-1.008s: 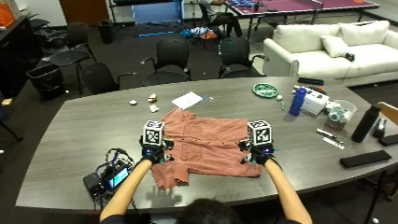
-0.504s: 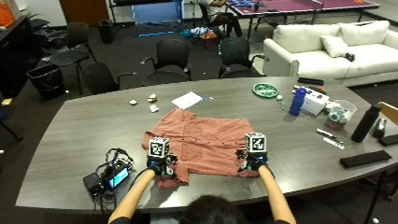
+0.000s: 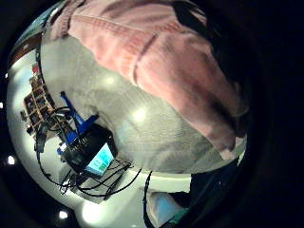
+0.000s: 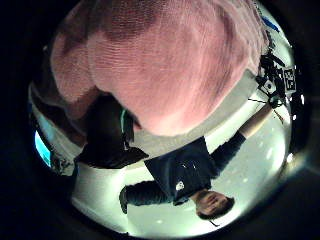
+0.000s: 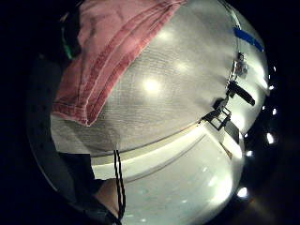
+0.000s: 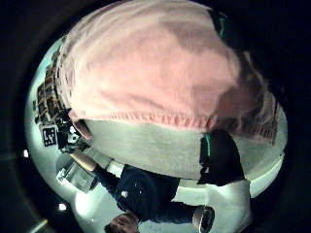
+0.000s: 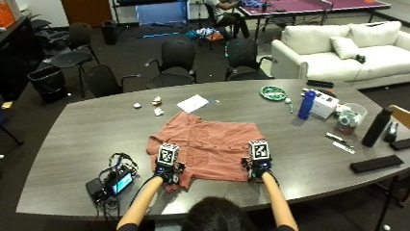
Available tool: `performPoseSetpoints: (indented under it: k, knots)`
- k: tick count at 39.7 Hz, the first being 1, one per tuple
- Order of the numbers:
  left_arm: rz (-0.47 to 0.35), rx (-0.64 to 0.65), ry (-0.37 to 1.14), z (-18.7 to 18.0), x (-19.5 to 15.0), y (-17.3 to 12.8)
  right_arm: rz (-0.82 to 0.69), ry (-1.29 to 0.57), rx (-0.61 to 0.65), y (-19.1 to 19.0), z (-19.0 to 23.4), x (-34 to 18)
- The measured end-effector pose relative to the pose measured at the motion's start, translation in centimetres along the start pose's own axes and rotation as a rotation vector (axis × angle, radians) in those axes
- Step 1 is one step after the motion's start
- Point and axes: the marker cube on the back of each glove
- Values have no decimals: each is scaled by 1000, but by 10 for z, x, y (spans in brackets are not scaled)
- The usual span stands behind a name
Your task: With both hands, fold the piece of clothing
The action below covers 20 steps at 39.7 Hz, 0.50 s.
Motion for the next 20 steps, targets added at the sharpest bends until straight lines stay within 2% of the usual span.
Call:
performPoseSetpoints:
  k: [8, 14, 20]
  knots:
    - [11, 70, 0, -4, 0, -2, -24, 32, 75, 1, 1, -5]
    - [-38, 216, -31, -8, -3, -9, -47, 30, 208, -2, 1, -6]
    - [-18, 281, -84, -10, 1, -8, -50, 54, 263, -8, -1, -5]
